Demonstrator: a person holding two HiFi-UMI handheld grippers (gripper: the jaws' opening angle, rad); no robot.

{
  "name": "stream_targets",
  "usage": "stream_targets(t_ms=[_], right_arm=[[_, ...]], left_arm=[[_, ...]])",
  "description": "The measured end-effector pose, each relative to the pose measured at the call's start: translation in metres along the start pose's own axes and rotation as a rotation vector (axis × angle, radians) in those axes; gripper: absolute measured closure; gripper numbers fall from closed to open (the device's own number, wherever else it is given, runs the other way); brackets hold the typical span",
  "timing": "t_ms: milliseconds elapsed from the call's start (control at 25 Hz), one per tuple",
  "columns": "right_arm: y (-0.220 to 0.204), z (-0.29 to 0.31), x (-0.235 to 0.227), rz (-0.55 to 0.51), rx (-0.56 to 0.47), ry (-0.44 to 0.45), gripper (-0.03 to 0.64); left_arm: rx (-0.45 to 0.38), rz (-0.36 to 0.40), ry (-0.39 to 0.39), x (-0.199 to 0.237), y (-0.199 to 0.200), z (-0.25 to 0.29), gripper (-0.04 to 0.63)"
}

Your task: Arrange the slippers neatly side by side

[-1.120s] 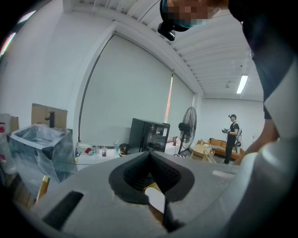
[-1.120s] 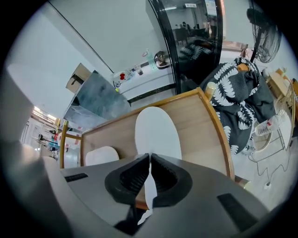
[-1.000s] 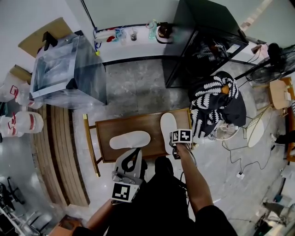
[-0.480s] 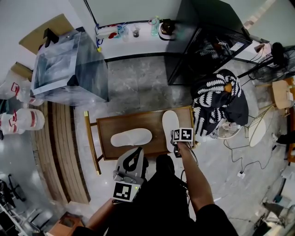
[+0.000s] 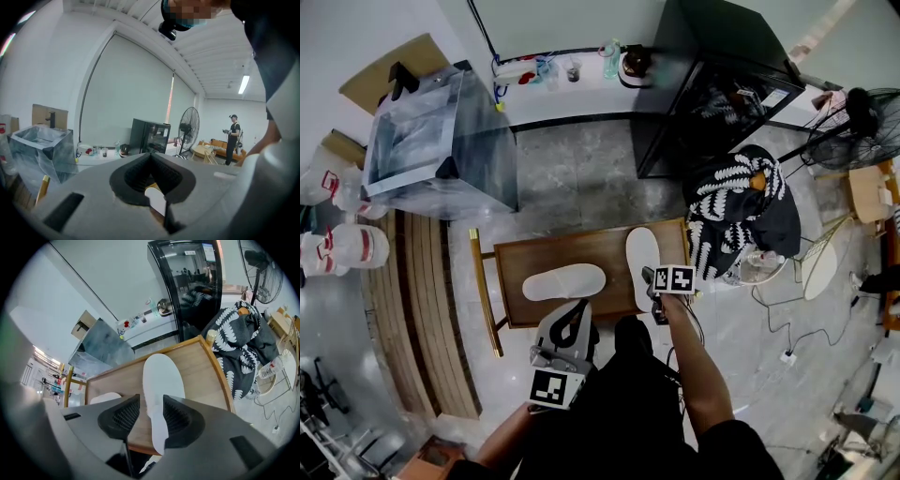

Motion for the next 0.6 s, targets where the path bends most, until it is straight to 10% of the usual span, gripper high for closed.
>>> stream_targets(t_ms=[600], right_arm=[[0.024, -0.136, 0.052, -0.198, -0.463, 0.0, 0.597]], left_arm=[[0.012, 0.032, 0.04, 0.003, -0.005, 0.002, 0.583]])
Point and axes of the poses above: the fingertips, and each gripper's own axes: z forward along the fingers, x to its left, y out of its top, the point moved 5 cm from there along -z, backward along the fingers, and after that the axes turned 4 degrees about x, right-handed, at the moved point
